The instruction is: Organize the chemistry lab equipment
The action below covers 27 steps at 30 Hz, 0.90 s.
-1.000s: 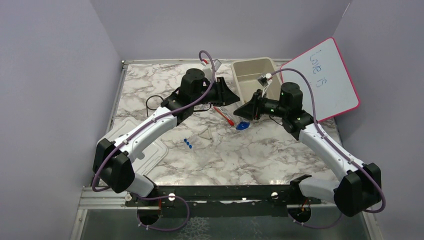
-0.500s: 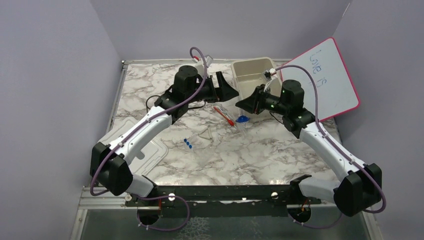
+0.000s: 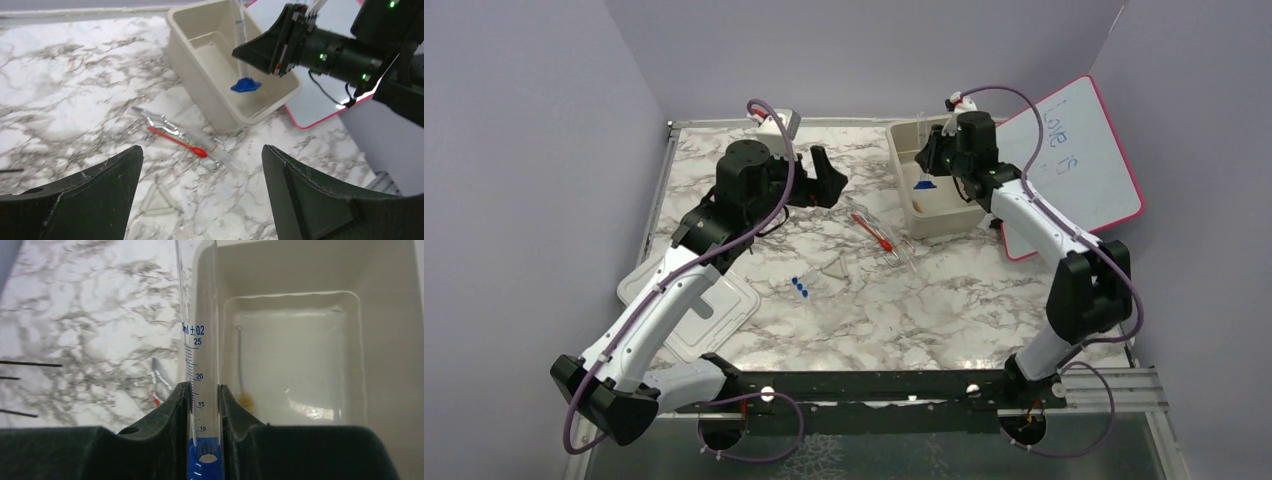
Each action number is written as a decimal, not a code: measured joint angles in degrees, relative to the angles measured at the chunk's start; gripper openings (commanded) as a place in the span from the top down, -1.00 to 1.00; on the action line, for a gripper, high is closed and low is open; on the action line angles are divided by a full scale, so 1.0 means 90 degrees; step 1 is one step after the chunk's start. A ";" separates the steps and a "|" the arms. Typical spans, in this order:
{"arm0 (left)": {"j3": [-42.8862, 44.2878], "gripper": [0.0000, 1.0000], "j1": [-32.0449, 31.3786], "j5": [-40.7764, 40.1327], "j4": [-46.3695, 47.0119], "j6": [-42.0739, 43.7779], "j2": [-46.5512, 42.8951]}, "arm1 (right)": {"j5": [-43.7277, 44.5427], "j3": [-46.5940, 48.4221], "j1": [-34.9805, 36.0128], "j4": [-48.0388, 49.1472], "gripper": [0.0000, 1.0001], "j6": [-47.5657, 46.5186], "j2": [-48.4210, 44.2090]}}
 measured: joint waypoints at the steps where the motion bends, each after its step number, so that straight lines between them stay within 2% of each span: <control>1: -0.0053 -0.82 0.0000 -0.0083 -0.0051 0.0085 -0.0034 | 0.0112 0.0104 -0.0034 -0.0061 0.71 -0.0092 0.0228; 11: -0.0797 -0.82 0.0000 -0.0651 -0.0563 0.0685 0.0134 | 0.0372 0.0515 -0.0194 -0.0474 0.66 -0.0838 0.1744; 27: -0.1141 -0.82 0.0000 -0.0733 -0.0556 0.0794 0.0432 | -0.0158 0.0806 -0.0194 -0.0534 0.39 -0.0607 0.2674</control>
